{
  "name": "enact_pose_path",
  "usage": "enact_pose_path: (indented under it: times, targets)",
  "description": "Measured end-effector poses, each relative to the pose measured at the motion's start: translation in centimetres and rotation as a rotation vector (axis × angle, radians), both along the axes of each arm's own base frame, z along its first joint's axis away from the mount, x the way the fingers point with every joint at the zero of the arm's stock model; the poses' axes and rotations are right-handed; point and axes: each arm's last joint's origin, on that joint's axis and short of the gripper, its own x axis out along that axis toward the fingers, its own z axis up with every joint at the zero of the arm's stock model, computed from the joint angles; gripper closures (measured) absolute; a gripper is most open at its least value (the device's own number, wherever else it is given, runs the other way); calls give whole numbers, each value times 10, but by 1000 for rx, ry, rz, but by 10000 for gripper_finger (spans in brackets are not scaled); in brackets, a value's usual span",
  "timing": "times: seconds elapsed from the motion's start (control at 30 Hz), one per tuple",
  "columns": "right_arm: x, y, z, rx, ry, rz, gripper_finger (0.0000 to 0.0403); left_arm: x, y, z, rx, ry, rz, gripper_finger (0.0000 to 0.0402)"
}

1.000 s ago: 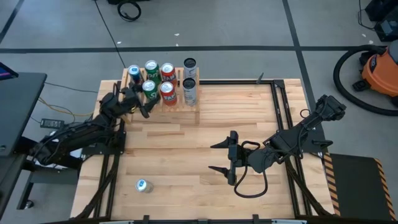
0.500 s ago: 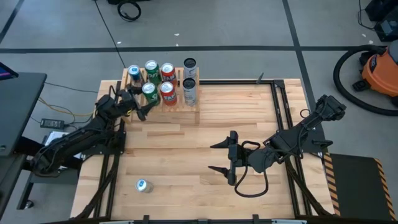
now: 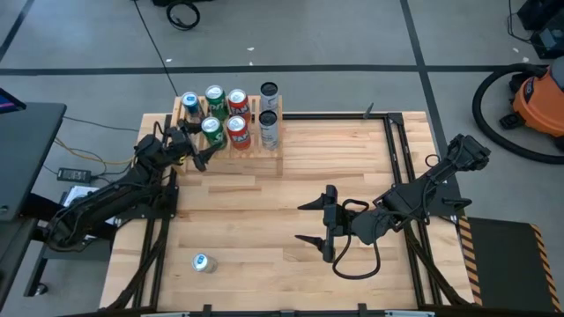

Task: Place canned beverage on shelf
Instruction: Put the green soda can on the shelf

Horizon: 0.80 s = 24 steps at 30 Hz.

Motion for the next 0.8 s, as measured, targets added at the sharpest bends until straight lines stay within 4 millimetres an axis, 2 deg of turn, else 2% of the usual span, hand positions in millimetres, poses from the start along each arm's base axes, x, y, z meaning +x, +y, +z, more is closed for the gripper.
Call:
enact_pose_path:
  times: [0.37, 0.8]
  targets:
    - [0, 0, 0, 1, -1, 0, 48, -4, -4, 2, 8, -8, 2, 5]
    - [0, 0, 1, 10, -14, 0, 48, 0, 2, -2, -16, 1, 39, 5]
